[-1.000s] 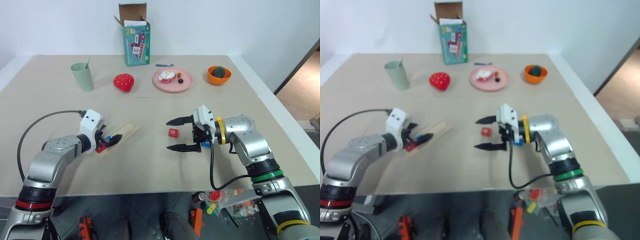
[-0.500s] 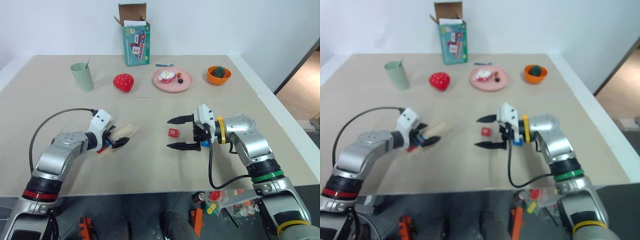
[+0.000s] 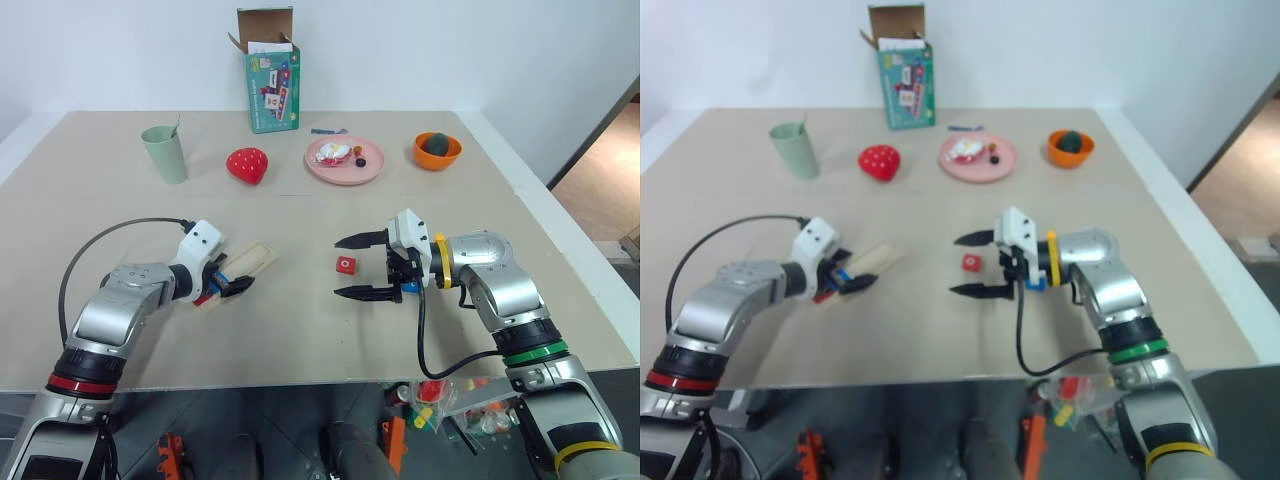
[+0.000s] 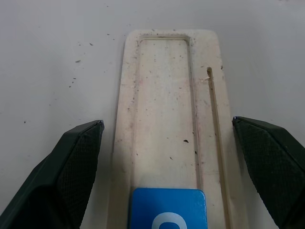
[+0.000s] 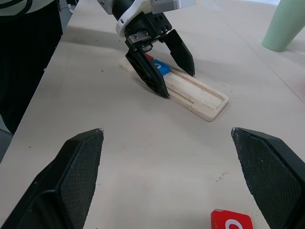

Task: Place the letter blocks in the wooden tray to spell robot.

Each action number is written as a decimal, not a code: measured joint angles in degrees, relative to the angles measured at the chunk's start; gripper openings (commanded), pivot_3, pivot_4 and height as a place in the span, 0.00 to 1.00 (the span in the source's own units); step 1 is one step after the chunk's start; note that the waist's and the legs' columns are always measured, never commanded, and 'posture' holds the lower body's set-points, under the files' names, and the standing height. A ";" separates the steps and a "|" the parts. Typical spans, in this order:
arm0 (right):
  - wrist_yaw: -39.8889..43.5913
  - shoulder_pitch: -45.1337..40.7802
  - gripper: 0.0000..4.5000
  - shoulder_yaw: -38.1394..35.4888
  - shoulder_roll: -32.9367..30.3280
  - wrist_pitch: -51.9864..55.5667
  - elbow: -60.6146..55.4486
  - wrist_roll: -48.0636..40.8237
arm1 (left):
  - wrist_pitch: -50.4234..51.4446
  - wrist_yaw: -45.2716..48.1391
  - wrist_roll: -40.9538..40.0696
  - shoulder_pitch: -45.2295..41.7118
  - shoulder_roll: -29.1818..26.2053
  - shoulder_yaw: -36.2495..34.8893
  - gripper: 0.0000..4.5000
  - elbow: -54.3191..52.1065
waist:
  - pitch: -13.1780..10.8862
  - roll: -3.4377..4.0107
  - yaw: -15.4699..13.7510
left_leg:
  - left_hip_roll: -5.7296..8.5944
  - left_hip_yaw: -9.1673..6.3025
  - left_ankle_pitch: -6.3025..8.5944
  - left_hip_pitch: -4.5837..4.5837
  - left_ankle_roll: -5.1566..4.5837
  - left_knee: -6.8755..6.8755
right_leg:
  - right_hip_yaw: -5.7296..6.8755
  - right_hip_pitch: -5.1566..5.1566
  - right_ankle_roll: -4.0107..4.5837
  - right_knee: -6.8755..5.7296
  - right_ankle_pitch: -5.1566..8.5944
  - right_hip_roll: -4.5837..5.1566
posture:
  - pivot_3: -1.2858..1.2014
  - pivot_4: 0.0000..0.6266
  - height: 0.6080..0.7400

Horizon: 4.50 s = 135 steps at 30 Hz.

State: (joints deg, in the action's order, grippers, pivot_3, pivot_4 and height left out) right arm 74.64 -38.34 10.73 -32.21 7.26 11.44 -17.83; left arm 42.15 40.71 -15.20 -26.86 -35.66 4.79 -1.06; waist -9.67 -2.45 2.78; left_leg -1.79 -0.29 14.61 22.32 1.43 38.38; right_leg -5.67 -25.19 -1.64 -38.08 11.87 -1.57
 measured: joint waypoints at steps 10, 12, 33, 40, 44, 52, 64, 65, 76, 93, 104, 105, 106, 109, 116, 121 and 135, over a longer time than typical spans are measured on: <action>-0.03 -0.01 0.99 0.00 0.01 0.01 0.03 0.02 | 3.11 1.08 -0.02 -0.85 -0.55 0.17 1.00 -0.22 | 0.00 0.00 0.06 | 0.00 0.00 0.00 -0.02 0.00 0.00 | 0.00 0.00 0.01 0.00 0.01 -0.01 | 0.52 0.24 1.00; -0.05 -0.01 1.00 0.00 0.02 0.03 0.02 0.02 | 3.50 1.03 0.08 -1.02 -0.77 0.17 0.82 -0.20 | 0.00 0.00 0.09 | 0.00 0.00 0.00 -0.02 0.00 0.00 | -0.01 0.00 0.01 -0.01 0.01 -0.01 | 0.52 0.24 1.00; 0.09 -0.18 1.00 -0.30 -0.25 -0.38 1.72 0.05 | -9.90 13.37 4.92 -1.29 -7.57 8.39 0.71 -2.26 | -0.01 0.01 -0.01 | 0.04 0.03 0.01 -0.01 0.00 -0.02 | -0.02 0.01 0.00 0.00 0.09 0.04 | 0.52 0.24 1.00; 0.57 0.52 1.00 -3.04 -2.51 9.73 -1.17 -5.22 | -22.55 25.53 7.85 -7.54 -4.75 17.09 0.71 0.35 | -0.04 0.05 -0.17 | 0.09 0.02 0.01 0.05 -0.02 0.00 | -0.03 0.00 -0.01 0.01 0.11 0.06 | 0.52 0.24 1.00; 1.01 1.87 1.00 -4.40 -4.51 13.96 -4.08 -6.92 | -25.96 28.11 9.80 -11.19 -1.34 19.26 0.71 5.03 | -0.04 0.06 -0.03 | 0.08 0.01 0.03 0.04 -0.05 0.00 | -0.04 -0.01 -0.01 0.00 0.13 0.02 | 0.52 0.24 1.00; -0.22 4.42 1.00 -5.10 -5.22 13.87 -5.82 -6.72 | -28.00 29.55 12.90 -15.26 4.05 20.38 0.71 12.52 | -0.06 0.08 0.07 | 0.07 0.02 0.05 0.03 -0.08 0.01 | -0.08 -0.01 -0.02 -0.02 0.13 -0.02 | 0.52 0.24 1.00; -1.26 4.86 1.00 -5.11 -5.22 13.31 -7.32 -6.67 | -22.10 27.31 12.87 -15.55 7.20 19.27 0.71 12.96 | -0.06 0.08 0.01 | 0.08 0.01 0.05 0.03 -0.08 0.03 | -0.07 0.00 -0.05 -0.04 0.13 -0.01 | 0.52 0.24 1.00; -1.26 4.86 1.00 -5.11 -5.22 13.22 -7.31 -6.65 | -22.12 27.39 12.89 -15.45 7.16 19.27 0.71 12.76 | -0.06 0.08 0.01 | 0.07 0.01 0.05 0.03 -0.08 0.03 | -0.07 0.00 -0.05 -0.04 0.13 -0.01 | 0.52 0.24 1.00; -1.86 4.58 1.00 -5.10 -4.47 11.31 -5.41 -6.06 | -24.33 28.94 12.87 -14.52 5.98 19.38 0.99 11.54 | -0.06 0.09 0.02 | 0.07 0.01 0.05 0.03 -0.10 0.03 | -0.08 -0.01 -0.05 -0.04 0.14 -0.01 | 0.52 0.24 1.00; -18.73 3.46 1.00 -14.34 -4.83 15.34 0.05 -4.83 | -11.37 23.94 -9.53 -8.64 6.65 -1.46 0.99 -7.99 | -0.19 0.24 0.07 | 0.04 0.00 0.08 0.08 -0.13 0.01 | -0.09 -0.04 -0.08 -0.03 0.17 0.01 | 0.52 0.24 1.00; -58.41 16.95 1.00 -20.03 11.19 27.63 -23.73 4.02 | -13.10 6.82 -10.64 9.62 14.20 -2.74 0.99 -25.19 | -0.18 0.31 0.08 | 0.12 0.07 -0.08 -0.01 0.03 0.04 | -0.37 0.00 -0.15 -0.10 0.04 -0.04 | 0.52 0.24 1.00; -60.91 17.32 1.00 -19.71 12.62 28.53 -24.86 4.97 | -13.36 7.04 -10.59 10.20 13.71 -2.26 0.99 -25.31 | -0.18 0.31 0.11 | 0.14 0.09 -0.10 -0.03 0.01 0.04 | -0.42 0.01 -0.16 -0.10 0.03 -0.05 | 0.52 0.24 1.00; -63.50 17.44 1.00 -19.53 14.17 29.62 -25.49 6.01 | -13.66 7.46 -10.54 10.87 12.65 -1.80 0.99 -25.32 | -0.18 0.31 0.17 | 0.14 0.12 -0.13 -0.04 0.00 0.04 | -0.48 0.00 -0.14 -0.10 0.02 -0.08 | 0.52 0.24 1.00; -67.78 17.73 1.00 -18.39 15.77 31.95 -25.76 8.53 | -14.41 8.94 -10.52 11.34 10.20 -0.91 0.99 -25.31 | -0.20 0.33 0.18 | 0.18 0.16 -0.18 -0.01 -0.03 0.04 | -0.59 -0.01 0.07 -0.08 0.14 -0.09 | 0.52 0.24 1.00; -71.28 17.59 1.00 -17.61 17.76 33.90 -22.76 10.65 | -14.98 12.45 -11.21 11.34 7.10 0.05 0.99 -24.64 | -0.20 0.33 0.18 | 0.18 0.21 -0.15 0.02 -0.05 -0.06 | -0.64 -0.03 0.00 0.01 0.16 -0.08 | 0.52 0.24 1.00; -72.52 17.16 1.00 -17.71 19.41 35.25 -19.47 10.82 | -16.06 12.47 -11.00 11.38 6.96 1.64 0.99 -24.35 | -0.20 0.33 0.18 | 0.16 0.21 -0.15 0.01 -0.05 -0.15 | -0.63 -0.06 -0.15 0.01 0.08 -0.11 | 0.52 0.24 1.00; -72.62 13.59 0.45 -19.71 20.23 38.38 -16.20 9.89 | -16.83 11.56 -10.02 12.56 6.85 3.29 1.00 -24.35 | -0.20 0.34 1.31 | 0.16 0.18 -0.15 0.01 -0.06 -0.22 | -0.62 -0.07 -0.15 0.03 0.10 -0.11 | 0.52 0.24 1.00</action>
State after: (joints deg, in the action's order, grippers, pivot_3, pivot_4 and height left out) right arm 2.02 -24.75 -8.98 -11.98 45.64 -4.75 -7.93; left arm 25.33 52.27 -25.22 -14.30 -28.82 8.08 -25.42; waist -9.88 -2.10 4.09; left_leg -1.63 -0.11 14.46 22.33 1.37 38.16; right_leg -6.29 -25.26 -1.79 -38.05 11.97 -1.69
